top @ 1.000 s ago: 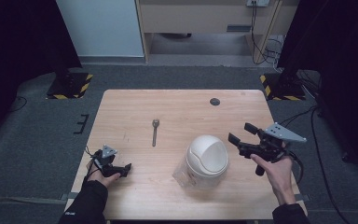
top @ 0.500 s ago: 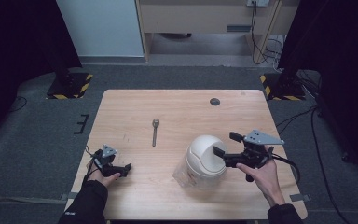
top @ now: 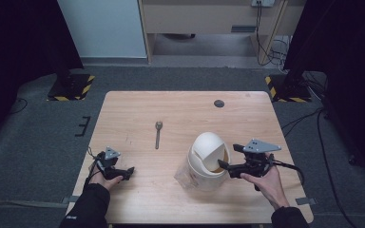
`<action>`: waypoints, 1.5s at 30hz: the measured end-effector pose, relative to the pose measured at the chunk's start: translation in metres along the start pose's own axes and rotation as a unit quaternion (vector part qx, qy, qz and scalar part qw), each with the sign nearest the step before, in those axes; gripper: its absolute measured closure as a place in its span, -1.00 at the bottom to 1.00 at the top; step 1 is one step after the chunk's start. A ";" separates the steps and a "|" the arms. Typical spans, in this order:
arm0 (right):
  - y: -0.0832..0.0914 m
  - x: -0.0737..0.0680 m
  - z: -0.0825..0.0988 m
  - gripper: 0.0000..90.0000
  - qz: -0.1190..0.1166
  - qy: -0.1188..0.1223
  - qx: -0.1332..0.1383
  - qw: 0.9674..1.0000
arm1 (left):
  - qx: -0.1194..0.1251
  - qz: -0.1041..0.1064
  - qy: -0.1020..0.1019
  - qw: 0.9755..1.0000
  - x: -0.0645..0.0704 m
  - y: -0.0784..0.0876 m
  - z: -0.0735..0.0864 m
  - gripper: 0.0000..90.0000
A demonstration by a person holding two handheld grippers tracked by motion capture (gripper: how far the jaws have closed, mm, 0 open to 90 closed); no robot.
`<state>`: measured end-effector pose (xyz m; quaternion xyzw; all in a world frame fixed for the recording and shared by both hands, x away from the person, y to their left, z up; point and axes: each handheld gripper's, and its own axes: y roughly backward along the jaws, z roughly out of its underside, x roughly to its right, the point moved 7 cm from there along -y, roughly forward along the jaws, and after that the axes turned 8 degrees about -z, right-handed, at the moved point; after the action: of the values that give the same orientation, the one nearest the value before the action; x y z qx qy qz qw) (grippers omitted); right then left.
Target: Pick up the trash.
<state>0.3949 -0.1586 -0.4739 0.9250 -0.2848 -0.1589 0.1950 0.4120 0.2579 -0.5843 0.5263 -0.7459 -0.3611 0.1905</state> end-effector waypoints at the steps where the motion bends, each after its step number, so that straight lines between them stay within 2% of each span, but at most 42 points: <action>1: -0.001 0.000 0.000 -0.72 -0.001 0.001 0.000 1.000 | -0.002 0.000 0.000 1.000 -0.001 0.000 0.000 -0.95; 6: -0.003 -0.002 -0.002 -0.71 -0.002 -0.002 0.012 1.000 | -0.008 0.001 0.016 1.000 -0.003 0.004 -0.002 -0.79; 10: -0.006 0.001 -0.006 -0.73 0.005 -0.009 0.030 0.999 | -0.007 0.000 0.019 1.000 -0.004 0.005 -0.004 -0.73; 13: -0.011 0.005 -0.006 -0.73 0.016 -0.005 0.028 0.999 | 0.016 -0.003 0.020 1.000 -0.004 0.009 -0.012 -0.71; 17: -0.015 0.003 -0.004 -0.70 0.008 -0.007 0.022 1.000 | 0.049 -0.003 0.024 0.999 -0.003 0.016 -0.022 -0.69; 18: -0.013 0.002 -0.004 -0.70 0.007 -0.006 0.023 1.000 | 0.049 -0.003 0.024 0.999 -0.003 0.016 -0.022 -0.69; 19: -0.010 0.002 -0.005 -0.69 0.007 -0.003 0.024 1.000 | 0.064 -0.001 0.029 0.997 -0.001 0.019 -0.027 -0.69; 23: 0.008 0.005 -0.007 -0.70 0.015 0.007 0.029 0.999 | 0.089 0.004 0.031 0.996 0.004 0.025 -0.037 -0.67; 26: 0.023 0.011 -0.009 -0.71 0.022 -0.009 0.055 0.998 | 0.108 0.002 0.035 0.994 0.006 0.029 -0.046 -0.66; 29: 0.036 0.024 -0.006 -0.71 0.043 -0.024 0.067 0.997 | 0.121 -0.001 0.042 0.992 0.007 0.029 -0.054 -0.66; 31: 0.041 0.034 0.002 -0.71 0.056 -0.037 0.064 0.996 | 0.122 -0.002 0.045 0.992 0.007 0.026 -0.058 -0.65; 34: 0.043 0.048 0.019 -0.75 0.076 -0.057 0.044 0.995 | 0.126 -0.004 0.046 0.991 0.008 0.023 -0.064 -0.65; 40: 0.041 0.073 0.050 -0.73 0.113 -0.089 0.007 0.990 | 0.139 -0.010 0.045 0.989 0.014 0.002 -0.090 -0.63; 43: 0.040 0.088 0.069 -0.73 0.137 -0.103 -0.015 0.985 | 0.134 -0.005 0.046 0.990 0.022 -0.012 -0.099 -0.59; 44: 0.040 0.088 0.069 -0.73 0.137 -0.103 -0.015 0.985 | 0.134 -0.005 0.046 0.990 0.022 -0.012 -0.099 -0.57; 45: 0.039 0.095 0.078 -0.71 0.152 -0.119 -0.027 0.981 | 0.128 -0.004 0.049 0.991 0.025 -0.022 -0.103 -0.57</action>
<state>0.4197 -0.2658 -0.5418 0.8396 -0.4390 -0.2445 0.2066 0.4847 0.1957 -0.5342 0.5666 -0.7734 -0.2377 0.1561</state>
